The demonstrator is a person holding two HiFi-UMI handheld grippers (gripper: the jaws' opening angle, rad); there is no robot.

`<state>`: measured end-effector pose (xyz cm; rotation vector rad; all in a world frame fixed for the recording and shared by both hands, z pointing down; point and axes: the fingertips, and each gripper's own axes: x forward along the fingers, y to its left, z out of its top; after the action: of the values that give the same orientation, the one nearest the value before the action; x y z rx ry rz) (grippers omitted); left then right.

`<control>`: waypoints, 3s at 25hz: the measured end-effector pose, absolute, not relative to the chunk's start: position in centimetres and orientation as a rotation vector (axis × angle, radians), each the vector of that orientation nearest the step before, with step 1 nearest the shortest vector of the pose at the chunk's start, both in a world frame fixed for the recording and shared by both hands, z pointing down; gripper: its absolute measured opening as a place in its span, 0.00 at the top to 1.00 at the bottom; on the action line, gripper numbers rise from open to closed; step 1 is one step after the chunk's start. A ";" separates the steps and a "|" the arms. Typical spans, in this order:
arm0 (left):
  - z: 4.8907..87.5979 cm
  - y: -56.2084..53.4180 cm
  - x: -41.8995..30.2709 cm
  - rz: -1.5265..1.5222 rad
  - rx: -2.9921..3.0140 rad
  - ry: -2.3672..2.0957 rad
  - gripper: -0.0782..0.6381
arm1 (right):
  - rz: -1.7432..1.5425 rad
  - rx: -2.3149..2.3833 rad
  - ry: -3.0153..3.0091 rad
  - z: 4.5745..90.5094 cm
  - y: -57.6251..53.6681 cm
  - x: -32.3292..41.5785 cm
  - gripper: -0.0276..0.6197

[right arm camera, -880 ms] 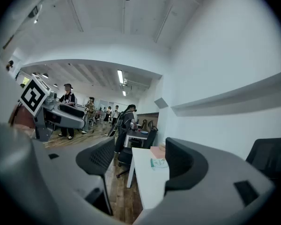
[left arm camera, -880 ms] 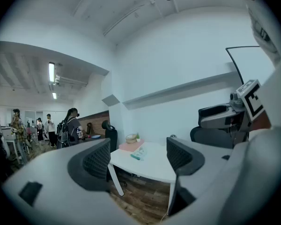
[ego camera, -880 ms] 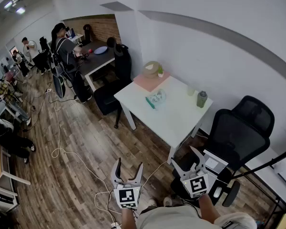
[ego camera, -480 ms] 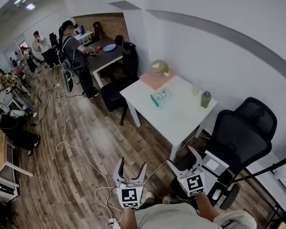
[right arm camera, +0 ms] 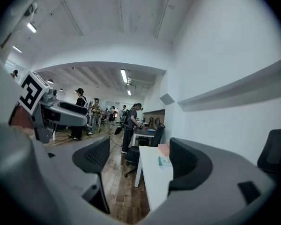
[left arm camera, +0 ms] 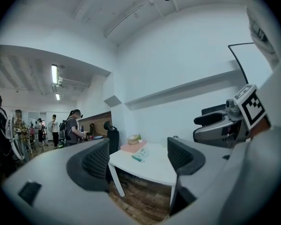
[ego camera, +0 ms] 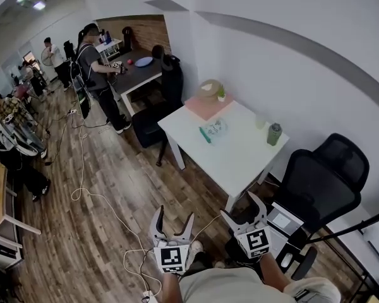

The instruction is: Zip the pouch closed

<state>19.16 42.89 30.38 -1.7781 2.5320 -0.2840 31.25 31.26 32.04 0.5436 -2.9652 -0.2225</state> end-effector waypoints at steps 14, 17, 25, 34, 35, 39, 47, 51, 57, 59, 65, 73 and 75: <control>30.4 37.6 9.1 -0.270 -1.872 2.462 0.37 | -0.221 0.648 -2.898 32.2 26.9 22.1 0.36; 30.4 36.8 6.6 -0.265 -1.890 2.449 0.37 | -0.215 0.670 -2.883 32.4 26.3 19.9 0.36; 31.3 35.8 1.0 -0.247 -1.929 2.433 0.37 | -0.236 0.725 -2.845 32.8 25.7 15.1 0.36; 32.1 33.1 -2.5 -0.233 -1.960 2.420 0.37 | -0.237 0.755 -2.815 33.6 23.2 12.0 0.36; 32.2 32.7 -2.9 -0.235 -1.961 2.420 0.37 | -0.234 0.757 -2.814 33.7 22.7 11.6 0.36; 32.4 30.6 -4.6 -0.246 -1.959 2.423 0.37 | -0.222 0.758 -2.814 34.1 20.4 9.9 0.36; 32.1 25.4 -8.3 -0.260 -1.933 2.434 0.37 | -0.221 0.724 -2.837 33.9 14.9 5.5 0.37; 31.6 22.7 -9.9 -0.268 -1.921 2.438 0.37 | -0.218 0.719 -2.842 33.6 11.9 3.9 0.37; 31.1 18.6 -11.4 -0.278 -1.904 2.441 0.37 | -0.216 0.714 -2.860 33.1 7.7 2.3 0.37; 31.1 17.0 -11.7 -0.285 -1.904 2.436 0.37 | -0.216 0.717 -2.861 33.2 6.1 2.0 0.37; 31.2 12.6 -12.0 -0.309 -1.913 2.427 0.37 | -0.191 0.734 -2.866 33.7 1.5 1.4 0.38; 31.6 9.3 -13.2 -0.344 -1.913 2.450 0.37 | -0.153 0.719 -2.860 34.3 -2.0 0.0 0.38; 31.7 8.5 -13.6 -0.350 -1.914 2.445 0.37 | -0.146 0.724 -2.855 34.5 -2.9 -0.3 0.38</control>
<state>-13.61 8.47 31.70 -1.9140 2.4447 -0.3503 -0.28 -2.87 34.52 0.7237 -2.8550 -0.1464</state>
